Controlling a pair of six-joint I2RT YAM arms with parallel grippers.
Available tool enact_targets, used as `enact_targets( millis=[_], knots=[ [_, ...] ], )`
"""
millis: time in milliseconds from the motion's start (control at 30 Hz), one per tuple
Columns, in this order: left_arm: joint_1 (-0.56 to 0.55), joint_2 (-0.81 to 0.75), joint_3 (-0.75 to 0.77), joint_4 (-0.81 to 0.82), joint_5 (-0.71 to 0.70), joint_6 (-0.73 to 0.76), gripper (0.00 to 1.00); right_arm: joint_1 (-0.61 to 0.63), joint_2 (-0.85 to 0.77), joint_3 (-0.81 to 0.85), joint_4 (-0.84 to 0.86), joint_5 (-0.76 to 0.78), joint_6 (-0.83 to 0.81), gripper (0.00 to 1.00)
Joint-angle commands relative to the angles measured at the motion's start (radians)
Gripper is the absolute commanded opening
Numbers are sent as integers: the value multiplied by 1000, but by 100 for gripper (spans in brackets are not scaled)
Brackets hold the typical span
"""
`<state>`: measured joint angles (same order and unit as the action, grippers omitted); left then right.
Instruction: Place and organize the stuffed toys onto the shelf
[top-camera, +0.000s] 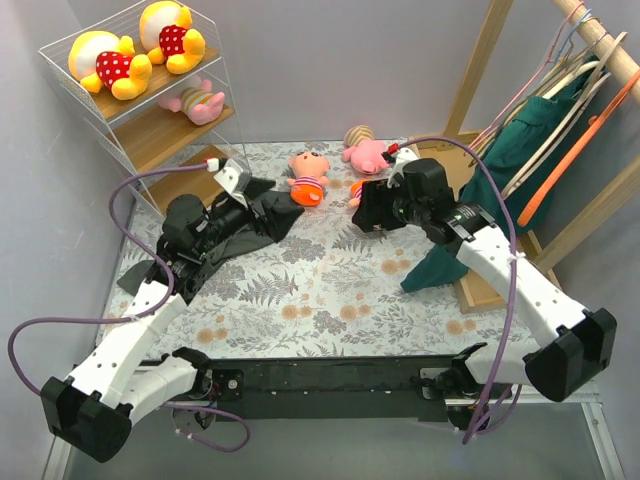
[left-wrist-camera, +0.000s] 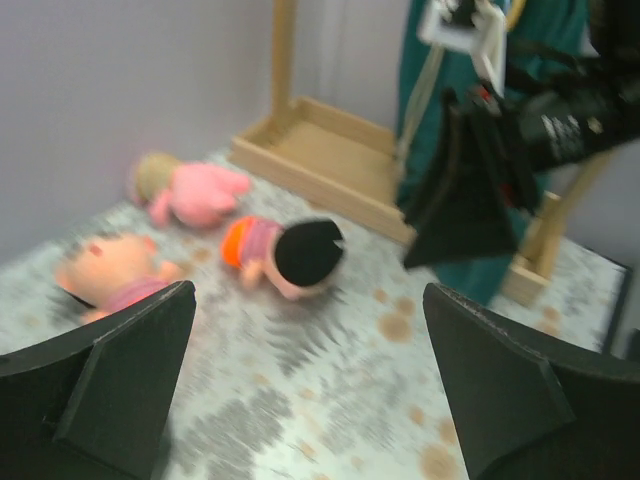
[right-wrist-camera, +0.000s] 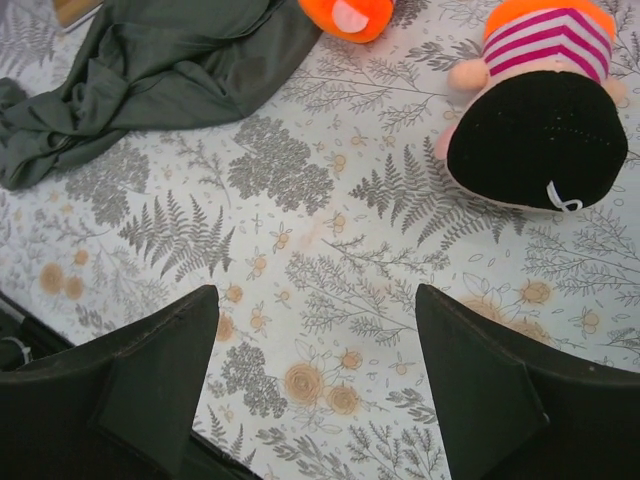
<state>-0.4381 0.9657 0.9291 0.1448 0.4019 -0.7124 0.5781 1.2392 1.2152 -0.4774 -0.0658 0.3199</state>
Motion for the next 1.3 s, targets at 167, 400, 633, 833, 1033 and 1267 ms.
enact_targets(
  millis=[167,400,633,833,1033,1267],
  knots=[
    [2,-84,-185,-177,137,-202,98,3,256,179,66,72,51,78],
    [2,-229,-323,-151,20,-229,98,28,462,343,79,116,100,73],
    [2,-278,-325,-174,-87,-200,98,88,502,336,112,176,255,73],
    [2,-341,-340,-159,-166,-200,98,161,514,351,148,210,330,73],
    [2,-367,-337,-166,-218,-199,98,192,606,481,183,279,220,73],
    [1,-389,-339,-166,-212,-205,98,137,781,678,166,549,-142,75]
  ],
)
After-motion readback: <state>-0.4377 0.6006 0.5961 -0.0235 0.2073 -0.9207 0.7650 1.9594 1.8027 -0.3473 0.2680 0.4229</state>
